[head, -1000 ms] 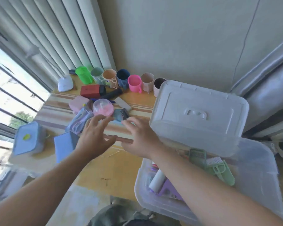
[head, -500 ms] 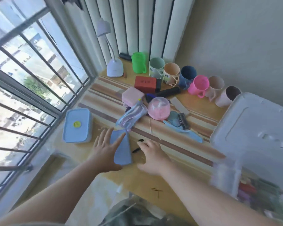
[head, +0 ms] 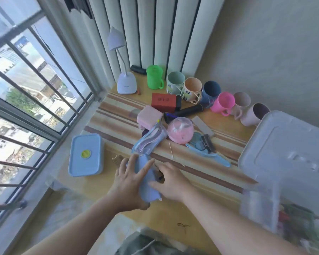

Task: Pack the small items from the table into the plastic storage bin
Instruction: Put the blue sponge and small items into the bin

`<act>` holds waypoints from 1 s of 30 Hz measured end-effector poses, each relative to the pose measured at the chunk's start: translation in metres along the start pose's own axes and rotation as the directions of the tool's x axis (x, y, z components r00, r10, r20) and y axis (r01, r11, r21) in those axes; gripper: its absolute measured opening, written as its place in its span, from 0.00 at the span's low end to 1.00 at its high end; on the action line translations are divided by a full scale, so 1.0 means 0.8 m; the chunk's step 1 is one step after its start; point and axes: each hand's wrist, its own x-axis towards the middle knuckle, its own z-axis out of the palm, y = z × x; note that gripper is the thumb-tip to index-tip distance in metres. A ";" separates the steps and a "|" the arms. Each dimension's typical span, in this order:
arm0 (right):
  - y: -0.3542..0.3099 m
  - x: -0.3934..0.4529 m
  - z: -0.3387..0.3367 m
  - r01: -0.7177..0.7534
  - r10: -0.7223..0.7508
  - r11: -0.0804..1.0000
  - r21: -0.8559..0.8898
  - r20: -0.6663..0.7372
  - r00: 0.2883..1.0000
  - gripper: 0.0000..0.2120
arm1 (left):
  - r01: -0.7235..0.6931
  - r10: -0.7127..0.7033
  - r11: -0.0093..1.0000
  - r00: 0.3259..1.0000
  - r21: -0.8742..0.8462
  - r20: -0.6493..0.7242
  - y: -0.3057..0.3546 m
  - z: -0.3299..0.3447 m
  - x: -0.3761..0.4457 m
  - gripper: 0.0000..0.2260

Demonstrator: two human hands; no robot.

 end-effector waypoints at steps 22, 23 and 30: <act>0.064 -0.099 -0.066 -0.145 0.344 0.852 0.504 -0.328 0.880 0.43 | 0.186 -0.188 0.982 0.980 0.031 0.060 -0.017 0.008 0.196 0.54; 0.067 -0.103 -0.065 -0.141 0.350 0.845 0.516 -0.332 0.876 0.41 | 0.191 -0.196 0.978 0.979 0.086 0.060 -0.012 0.011 0.197 0.55; 0.087 -0.123 -0.069 -0.099 0.362 0.804 0.587 -0.350 0.864 0.34 | 0.166 -0.157 0.966 0.986 -0.198 0.058 0.016 0.020 0.165 0.27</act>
